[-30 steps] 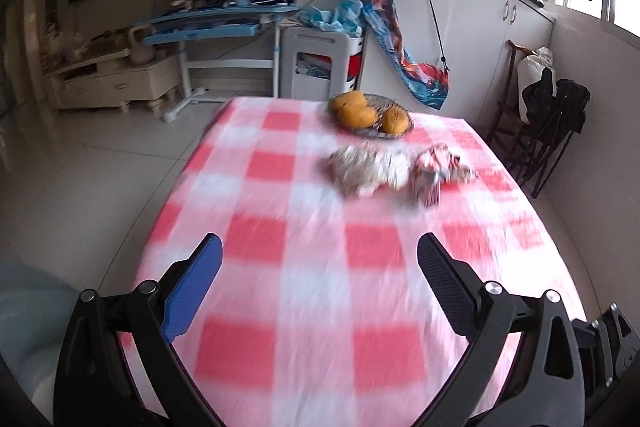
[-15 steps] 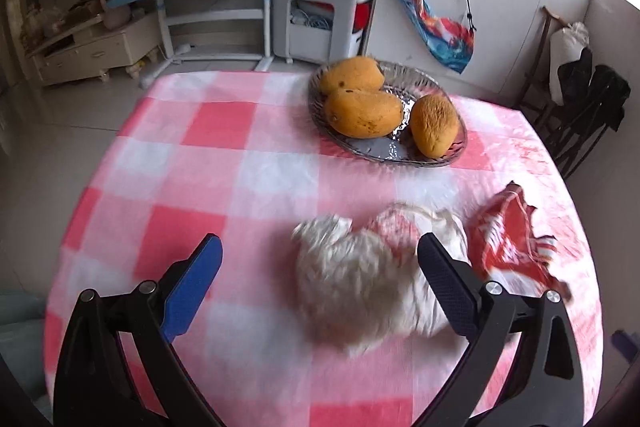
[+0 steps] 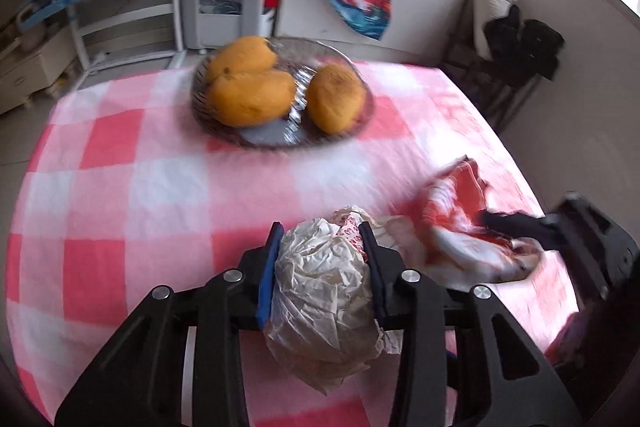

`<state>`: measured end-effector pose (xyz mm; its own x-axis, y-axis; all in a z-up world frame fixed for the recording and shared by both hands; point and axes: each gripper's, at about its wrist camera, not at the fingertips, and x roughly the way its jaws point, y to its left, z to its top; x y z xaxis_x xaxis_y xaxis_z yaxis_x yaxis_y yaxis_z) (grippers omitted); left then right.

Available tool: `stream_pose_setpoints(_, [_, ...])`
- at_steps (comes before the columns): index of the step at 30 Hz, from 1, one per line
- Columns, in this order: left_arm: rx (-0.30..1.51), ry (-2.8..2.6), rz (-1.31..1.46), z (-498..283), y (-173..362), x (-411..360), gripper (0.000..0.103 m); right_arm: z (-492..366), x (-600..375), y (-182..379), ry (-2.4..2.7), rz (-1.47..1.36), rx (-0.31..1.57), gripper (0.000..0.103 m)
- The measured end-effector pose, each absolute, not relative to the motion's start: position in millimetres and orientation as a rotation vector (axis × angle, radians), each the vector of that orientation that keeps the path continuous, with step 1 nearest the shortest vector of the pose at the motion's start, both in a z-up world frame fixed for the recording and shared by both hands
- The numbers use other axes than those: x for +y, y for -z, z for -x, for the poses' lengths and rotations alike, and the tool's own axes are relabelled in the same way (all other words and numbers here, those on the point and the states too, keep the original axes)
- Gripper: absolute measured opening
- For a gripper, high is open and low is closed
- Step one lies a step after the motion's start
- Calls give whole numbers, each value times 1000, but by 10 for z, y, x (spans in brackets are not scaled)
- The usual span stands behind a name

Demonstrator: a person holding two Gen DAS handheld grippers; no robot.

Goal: Collect trash
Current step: 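Grasp the red snack wrapper with the right gripper while the left gripper holds the white bag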

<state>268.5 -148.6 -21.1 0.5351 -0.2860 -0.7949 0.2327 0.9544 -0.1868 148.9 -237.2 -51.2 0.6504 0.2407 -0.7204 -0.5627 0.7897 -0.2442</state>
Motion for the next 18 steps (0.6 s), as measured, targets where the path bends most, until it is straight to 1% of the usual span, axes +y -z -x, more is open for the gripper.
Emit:
stream_pose_setpoints(1, [959,314,53,-2610,208,-1487,35,-1452,-2357,505,-513,455,745,63])
stream_pose_setpoints(5, [980,332,51,-2244,204,-1383,35,-1205,-2279,516,-591,454,777,56])
stream_pose_setpoints(7, [981,319,43,-2020,186,-1285,35,-1015,-2252,486,-641,434,794,51])
stream_pose_setpoints(11, [969,231,72,-1534,154,-935,35,-641,-2203,451,-709,446,823,50])
stream_pose_setpoints(12, [967,210,89,-1436,150,-838,35,-539,-2195,459,-715,463,828,51])
stream_pose_setpoints(13, [963,185,105,-1324,150,-729,35,-395,-2196,467,-721,487,836,60])
stream_pose_setpoints(14, [956,159,123,-1206,142,-631,35,-316,-2220,478,-724,497,848,65])
stream_pose_setpoints(15, [951,144,137,-1139,139,-563,35,-234,-2238,486,-714,508,854,73])
stream_pose_setpoints(16, [942,124,157,-1042,136,-483,35,-145,-2275,482,-693,515,851,80])
stream_pose_setpoints(18, [919,91,189,-865,140,-393,35,26,-2390,453,-651,482,852,84])
